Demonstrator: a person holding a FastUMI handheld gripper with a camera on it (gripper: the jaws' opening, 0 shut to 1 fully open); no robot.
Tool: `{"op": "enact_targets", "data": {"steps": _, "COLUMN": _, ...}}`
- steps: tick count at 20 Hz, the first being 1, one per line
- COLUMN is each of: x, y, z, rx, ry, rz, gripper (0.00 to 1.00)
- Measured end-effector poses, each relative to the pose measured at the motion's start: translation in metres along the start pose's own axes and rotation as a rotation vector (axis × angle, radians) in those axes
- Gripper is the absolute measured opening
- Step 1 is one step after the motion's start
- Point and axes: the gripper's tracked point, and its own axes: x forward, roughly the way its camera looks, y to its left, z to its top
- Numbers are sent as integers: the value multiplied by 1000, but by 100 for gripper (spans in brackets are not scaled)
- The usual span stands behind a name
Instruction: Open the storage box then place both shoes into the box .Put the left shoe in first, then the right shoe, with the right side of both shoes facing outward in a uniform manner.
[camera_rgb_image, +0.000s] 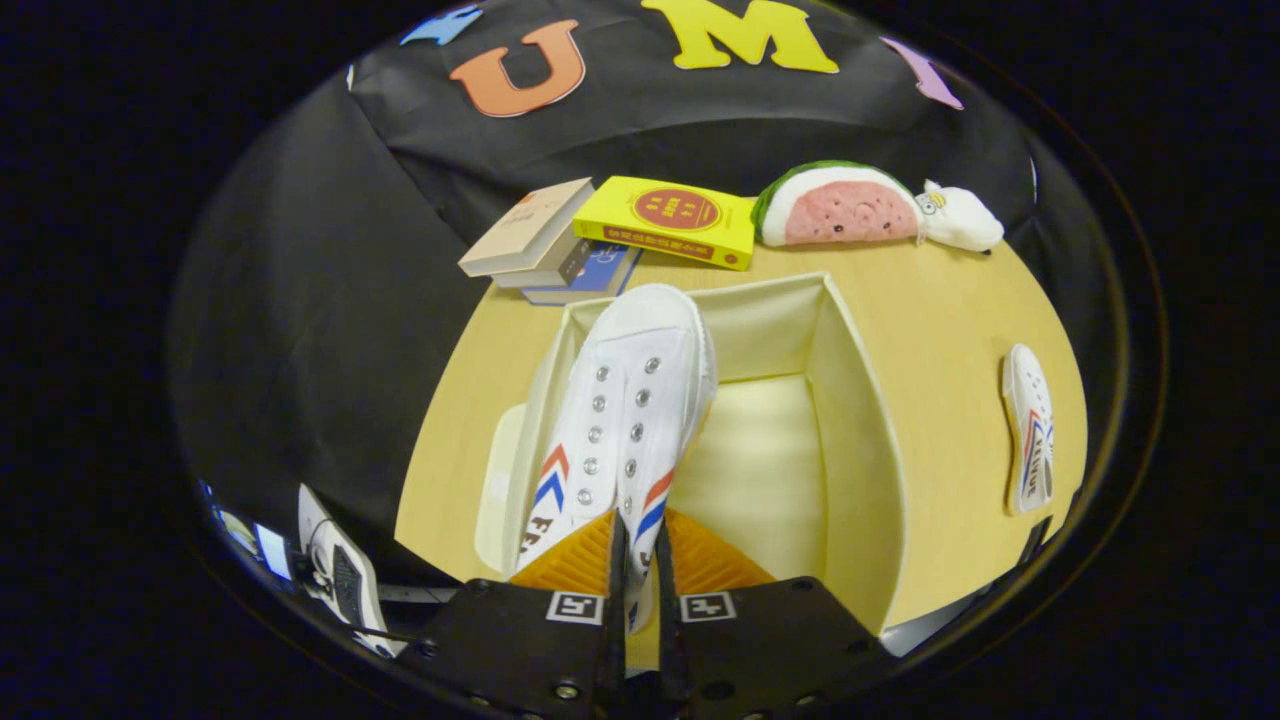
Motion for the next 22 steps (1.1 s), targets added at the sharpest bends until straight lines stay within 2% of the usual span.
{"op": "enact_targets", "data": {"steps": 1, "x": 1, "y": 0, "z": 2, "rx": -15, "ry": -6, "rz": -1, "gripper": 29}}
{"op": "enact_targets", "data": {"steps": 4, "x": -3, "y": -6, "z": 8, "rx": -70, "ry": -26, "rz": -23, "gripper": 90}}
{"op": "enact_targets", "data": {"steps": 6, "x": -12, "y": -14, "z": 11, "rx": -72, "ry": -58, "rz": -36, "gripper": 91}}
{"op": "enact_targets", "data": {"steps": 7, "x": -18, "y": -17, "z": 13, "rx": -69, "ry": -74, "rz": -41, "gripper": 95}}
{"op": "enact_targets", "data": {"steps": 13, "x": -81, "y": -65, "z": 27, "rx": -44, "ry": -208, "rz": -73, "gripper": 96}}
{"op": "enact_targets", "data": {"steps": 18, "x": -140, "y": -148, "z": 34, "rx": -17, "ry": -292, "rz": -155, "gripper": 96}}
{"op": "enact_targets", "data": {"steps": 22, "x": -165, "y": -231, "z": 27, "rx": 30, "ry": -324, "rz": -229, "gripper": 96}}
